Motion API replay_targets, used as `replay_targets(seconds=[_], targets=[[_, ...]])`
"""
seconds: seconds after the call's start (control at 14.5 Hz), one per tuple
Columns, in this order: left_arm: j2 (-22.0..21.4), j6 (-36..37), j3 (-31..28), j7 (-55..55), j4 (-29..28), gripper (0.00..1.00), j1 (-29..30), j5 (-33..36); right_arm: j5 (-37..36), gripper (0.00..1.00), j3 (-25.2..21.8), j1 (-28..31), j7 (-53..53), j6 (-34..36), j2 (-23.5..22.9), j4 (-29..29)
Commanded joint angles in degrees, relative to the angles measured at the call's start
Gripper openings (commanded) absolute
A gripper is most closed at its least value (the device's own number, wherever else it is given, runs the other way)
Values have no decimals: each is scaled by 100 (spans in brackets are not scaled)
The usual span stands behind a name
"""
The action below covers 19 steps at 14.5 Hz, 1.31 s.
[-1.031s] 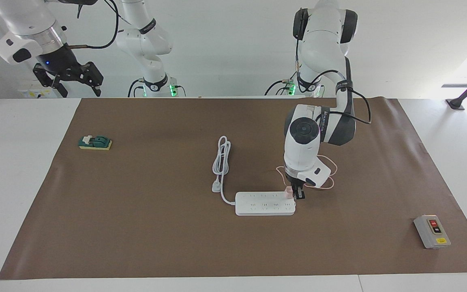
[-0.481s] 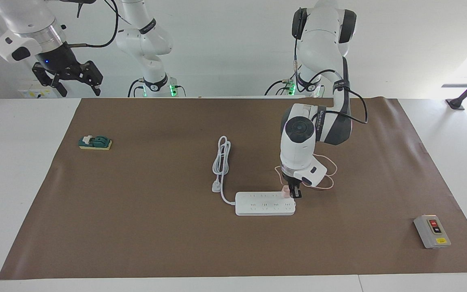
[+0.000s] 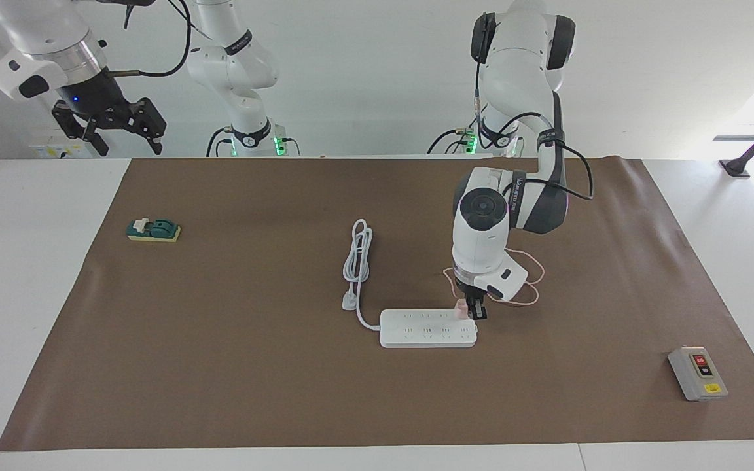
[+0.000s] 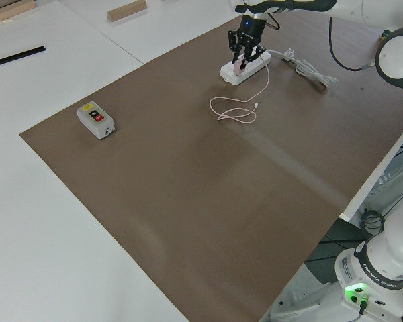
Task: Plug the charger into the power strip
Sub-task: 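Push the charger prongs into the strip's end socket with the left gripper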
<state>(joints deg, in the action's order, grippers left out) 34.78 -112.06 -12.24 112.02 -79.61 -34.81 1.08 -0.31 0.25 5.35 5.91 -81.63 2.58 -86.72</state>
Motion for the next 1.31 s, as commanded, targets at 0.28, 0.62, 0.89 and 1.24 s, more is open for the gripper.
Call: replay_targets(seconds=[0.28,0.62,0.89,1.24], targets=[[142,-193,-51,109,-116,0,-69,103,84,100,1,45,77,-54,58,-29],[300,-246,-60,118,-98,0,-87,138,84,100,1,45,77,-37,76,-38],[345,-378,-60,118,-90,0,-96,173,84,100,1,27,60,-10,84,-65],[450,-466,-60,127,-72,0,-96,288,84,100,1,18,68,-10,93,-82]])
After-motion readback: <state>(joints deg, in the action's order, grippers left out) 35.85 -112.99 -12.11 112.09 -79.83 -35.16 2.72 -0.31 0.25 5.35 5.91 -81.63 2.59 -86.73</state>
